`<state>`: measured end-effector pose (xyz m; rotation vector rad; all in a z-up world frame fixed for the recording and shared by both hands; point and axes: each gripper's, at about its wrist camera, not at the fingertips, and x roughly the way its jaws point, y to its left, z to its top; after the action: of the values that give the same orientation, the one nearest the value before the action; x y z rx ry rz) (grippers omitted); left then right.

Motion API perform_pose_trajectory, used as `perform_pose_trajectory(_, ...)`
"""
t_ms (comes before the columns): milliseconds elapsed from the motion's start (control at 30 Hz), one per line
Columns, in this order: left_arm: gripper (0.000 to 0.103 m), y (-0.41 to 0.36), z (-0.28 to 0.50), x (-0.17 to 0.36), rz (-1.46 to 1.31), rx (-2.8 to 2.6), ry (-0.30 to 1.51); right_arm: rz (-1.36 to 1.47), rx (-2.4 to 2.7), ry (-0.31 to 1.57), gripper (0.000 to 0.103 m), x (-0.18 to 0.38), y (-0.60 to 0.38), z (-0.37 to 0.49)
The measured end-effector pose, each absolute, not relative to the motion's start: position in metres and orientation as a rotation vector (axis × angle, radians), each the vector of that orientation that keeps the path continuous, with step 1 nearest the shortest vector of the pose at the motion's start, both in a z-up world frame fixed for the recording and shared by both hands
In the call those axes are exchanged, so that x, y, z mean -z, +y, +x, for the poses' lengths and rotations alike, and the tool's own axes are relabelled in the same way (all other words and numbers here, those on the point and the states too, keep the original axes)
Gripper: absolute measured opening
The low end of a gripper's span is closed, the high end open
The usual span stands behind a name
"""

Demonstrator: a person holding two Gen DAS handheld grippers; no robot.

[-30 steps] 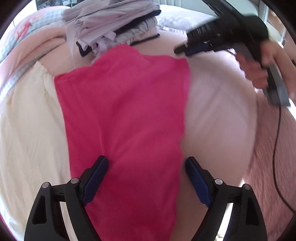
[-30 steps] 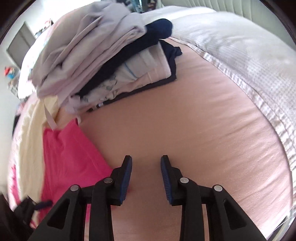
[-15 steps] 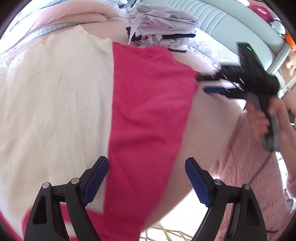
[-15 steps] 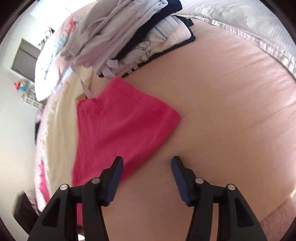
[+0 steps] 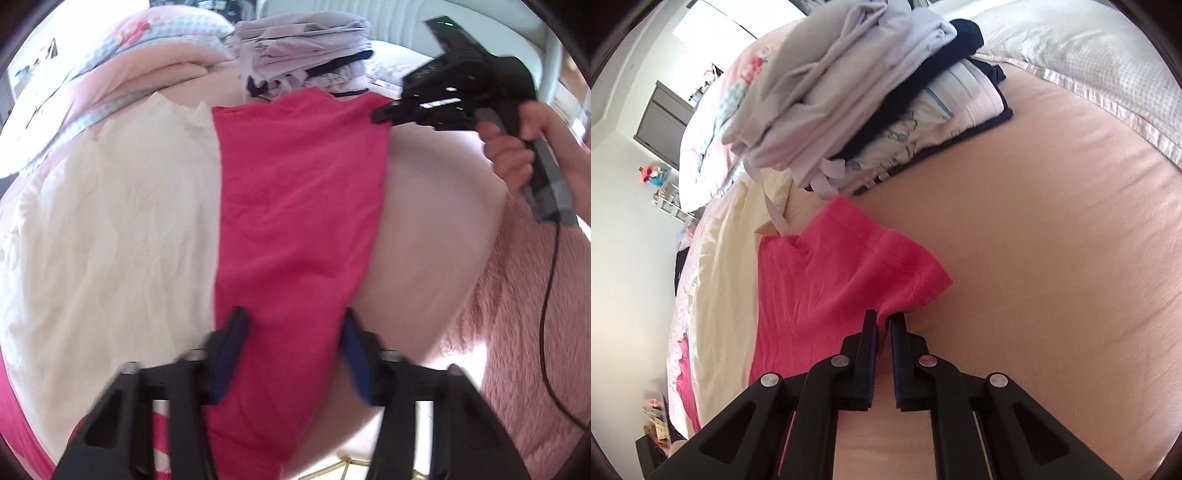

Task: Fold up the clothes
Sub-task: 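Grasp the magenta edge with the right gripper and fold it toward the left gripper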

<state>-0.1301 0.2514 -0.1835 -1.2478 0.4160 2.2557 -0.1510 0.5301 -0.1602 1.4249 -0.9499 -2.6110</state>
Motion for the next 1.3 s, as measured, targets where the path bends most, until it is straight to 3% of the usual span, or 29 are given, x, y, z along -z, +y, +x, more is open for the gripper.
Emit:
perform_pose_trajectory(100,0.005,0.25,-0.129,0.183,-1.254,-2.222,0.395,1.455,2.608,-0.995,0.005,0.182,0.533,-0.171)
perform_pose_trajectory(233,0.002,0.239,-0.118,0.179,-1.259,-2.174,0.367,1.46,2.551,-1.112,0.005,0.197,0.544,-0.168)
perform_pose_trajectory(400,0.002,0.235,-0.114,0.18,-1.289,-2.115,0.335,1.351,2.634,-1.168,0.002,0.176,0.545,-0.146)
perform_pose_trajectory(567,0.005,0.214,-0.125,0.176,-1.422,-1.916,0.188,1.55,2.861,-0.814,0.003,0.165,0.549,-0.132)
perform_pose_trajectory(633,0.005,0.203,-0.136,0.167,-1.438,-1.862,0.109,1.517,2.817,-0.813,0.003,0.159,0.554,-0.129)
perform_pose_trajectory(733,0.006,0.199,-0.16,0.148,-1.356,-1.981,0.064,1.41,2.771,-0.664,0.003,0.143,0.53,-0.141)
perform_pose_trajectory(933,0.022,0.254,-0.242,0.161,-1.311,-2.121,0.065,1.439,2.594,-0.562,0.006,0.156,0.47,-0.193)
perform_pose_trajectory(1000,0.043,0.279,-0.262,0.165,-1.299,-2.098,0.079,1.519,2.58,-0.473,0.007,0.173,0.454,-0.207)
perform_pose_trajectory(1033,0.047,0.291,-0.273,0.169,-1.287,-2.079,0.089,1.562,2.576,-0.427,0.007,0.18,0.451,-0.21)
perform_pose_trajectory(1167,0.048,0.32,-0.292,0.187,-1.286,-2.072,0.28,1.579,2.604,-0.438,0.003,0.185,0.465,-0.196)
perform_pose_trajectory(1300,0.048,0.314,-0.285,0.192,-1.298,-2.043,0.405,1.639,2.516,-0.581,0.0,0.185,0.495,-0.161)
